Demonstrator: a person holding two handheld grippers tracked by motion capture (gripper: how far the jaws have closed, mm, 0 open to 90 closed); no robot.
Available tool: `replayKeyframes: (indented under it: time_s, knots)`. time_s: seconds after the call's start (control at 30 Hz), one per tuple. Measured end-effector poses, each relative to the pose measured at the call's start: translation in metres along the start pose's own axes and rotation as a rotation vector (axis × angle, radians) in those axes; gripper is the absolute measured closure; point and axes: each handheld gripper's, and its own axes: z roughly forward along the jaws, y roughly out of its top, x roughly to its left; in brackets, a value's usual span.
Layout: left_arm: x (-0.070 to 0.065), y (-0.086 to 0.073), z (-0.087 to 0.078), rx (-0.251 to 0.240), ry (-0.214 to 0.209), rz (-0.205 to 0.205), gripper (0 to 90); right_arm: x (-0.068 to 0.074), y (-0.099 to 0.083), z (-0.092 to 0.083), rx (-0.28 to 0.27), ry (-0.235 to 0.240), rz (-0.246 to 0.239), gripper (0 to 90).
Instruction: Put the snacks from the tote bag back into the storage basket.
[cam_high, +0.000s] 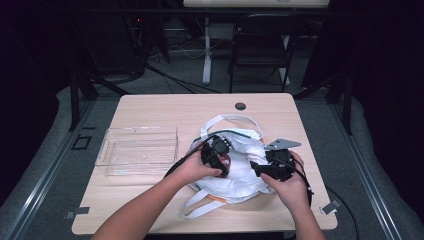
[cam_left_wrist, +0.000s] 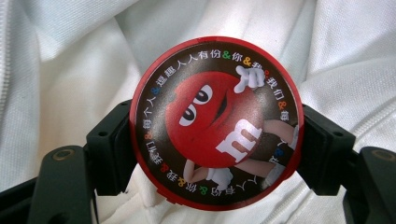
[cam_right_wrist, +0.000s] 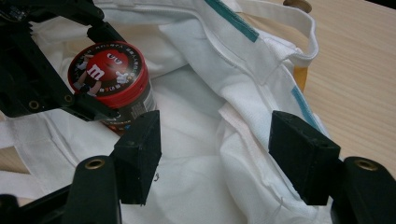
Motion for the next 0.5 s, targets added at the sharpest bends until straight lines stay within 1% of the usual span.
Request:
replayKeyframes:
  time_s: [0.1,0.13,0.3,0.5]
  knots:
    - [0.000,0.000,-0.002,0.002,0.001,0.003,25.7,0.000,0.000,0.000,-0.002,-0.002,0.001,34.5]
    - [0.000,0.000,-0.004,-0.003,0.006,0.005,25.7,-0.001,0.000,-0.001,-0.003,-0.004,0.002,34.5]
    - [0.001,0.000,-0.007,0.000,0.006,0.002,25.7,-0.001,0.000,-0.001,-0.007,-0.001,0.001,34.5]
    - [0.000,0.002,-0.015,-0.011,0.005,0.005,25.8,0.000,0.000,-0.001,-0.007,-0.004,0.001,34.5]
